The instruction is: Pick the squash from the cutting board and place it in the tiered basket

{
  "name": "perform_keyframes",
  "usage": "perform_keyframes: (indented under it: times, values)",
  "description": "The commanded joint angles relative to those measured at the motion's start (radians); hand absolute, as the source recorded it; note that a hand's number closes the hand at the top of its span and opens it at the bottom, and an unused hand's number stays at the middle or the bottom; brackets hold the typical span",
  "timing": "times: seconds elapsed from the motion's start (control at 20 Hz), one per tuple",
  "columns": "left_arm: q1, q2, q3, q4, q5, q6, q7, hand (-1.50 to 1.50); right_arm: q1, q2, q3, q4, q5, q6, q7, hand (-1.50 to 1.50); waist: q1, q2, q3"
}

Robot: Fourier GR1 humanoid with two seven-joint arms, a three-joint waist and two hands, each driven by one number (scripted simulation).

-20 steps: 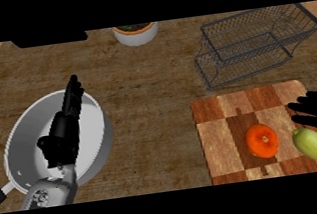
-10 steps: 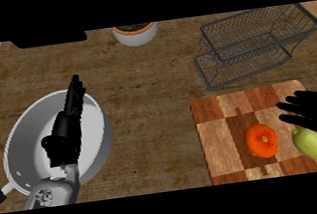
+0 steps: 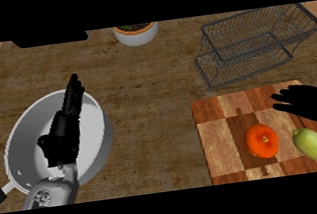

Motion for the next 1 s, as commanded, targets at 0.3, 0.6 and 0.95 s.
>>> perform_keyframes:
  times: [0.3, 0.6, 0.95]
  values:
    - [0.018, -0.024, 0.012, -0.034, -0.037, -0.025, 0.014, 0.00, -0.010, 0.061, 0.041, 0.044, 0.043, 0.019, -0.064, -1.50, -0.003, -0.001, 0.000]
    - [0.007, -0.065, 0.037, 0.071, -0.039, -0.020, -0.061, 0.00, 0.003, 0.063, 0.068, 0.099, 0.075, -0.019, -0.115, -1.50, -0.004, 0.000, 0.000]
    - [0.019, -0.081, 0.026, -0.007, -0.056, -0.033, 0.002, 0.00, -0.047, 0.119, 0.109, 0.078, 0.118, 0.050, -0.021, -1.50, -0.002, -0.001, 0.000]
